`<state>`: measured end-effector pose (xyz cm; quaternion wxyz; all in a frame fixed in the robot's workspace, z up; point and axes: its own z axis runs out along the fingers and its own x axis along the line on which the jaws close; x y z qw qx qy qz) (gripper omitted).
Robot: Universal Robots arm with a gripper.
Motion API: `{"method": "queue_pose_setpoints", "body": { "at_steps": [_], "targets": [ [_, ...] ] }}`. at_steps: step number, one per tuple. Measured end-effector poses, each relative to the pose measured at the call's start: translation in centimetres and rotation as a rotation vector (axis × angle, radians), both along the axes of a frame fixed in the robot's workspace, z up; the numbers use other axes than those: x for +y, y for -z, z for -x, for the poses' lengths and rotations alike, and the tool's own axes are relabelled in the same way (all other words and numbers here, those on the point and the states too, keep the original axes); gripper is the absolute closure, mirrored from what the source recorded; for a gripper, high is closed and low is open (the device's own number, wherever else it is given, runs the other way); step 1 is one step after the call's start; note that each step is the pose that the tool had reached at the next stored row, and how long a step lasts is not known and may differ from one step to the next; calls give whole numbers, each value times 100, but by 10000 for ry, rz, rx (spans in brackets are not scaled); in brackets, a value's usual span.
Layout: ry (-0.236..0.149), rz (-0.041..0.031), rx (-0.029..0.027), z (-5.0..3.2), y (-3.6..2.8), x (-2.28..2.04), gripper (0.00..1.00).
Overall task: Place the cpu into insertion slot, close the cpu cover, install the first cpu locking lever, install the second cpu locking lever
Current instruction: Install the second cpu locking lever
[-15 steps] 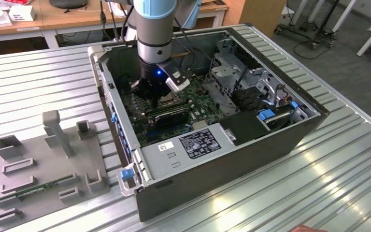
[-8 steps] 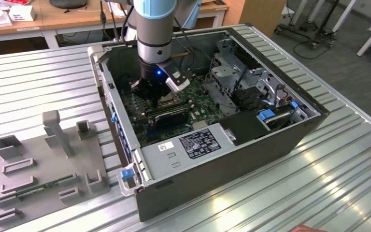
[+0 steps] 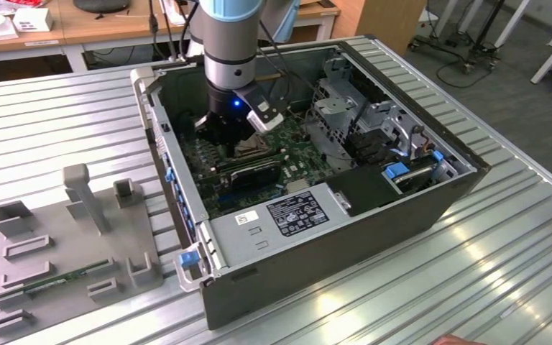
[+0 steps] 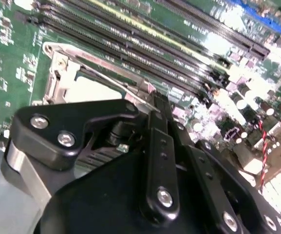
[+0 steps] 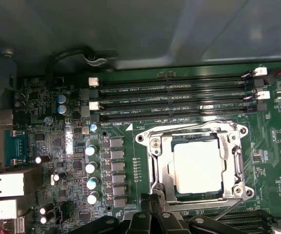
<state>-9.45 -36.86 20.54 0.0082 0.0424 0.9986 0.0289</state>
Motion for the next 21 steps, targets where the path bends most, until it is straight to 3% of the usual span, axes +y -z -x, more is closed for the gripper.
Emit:
{"method": "queue_pose_setpoints", "body": {
  "at_steps": [4,12,15,21],
  "targets": [
    [1,3,1,1,-50,-1,89],
    [0,1,1,0,-321,0,89],
    [1,2,1,0,-391,0,89],
    [-1,0,1,-16,-439,0,89]
  ]
}}
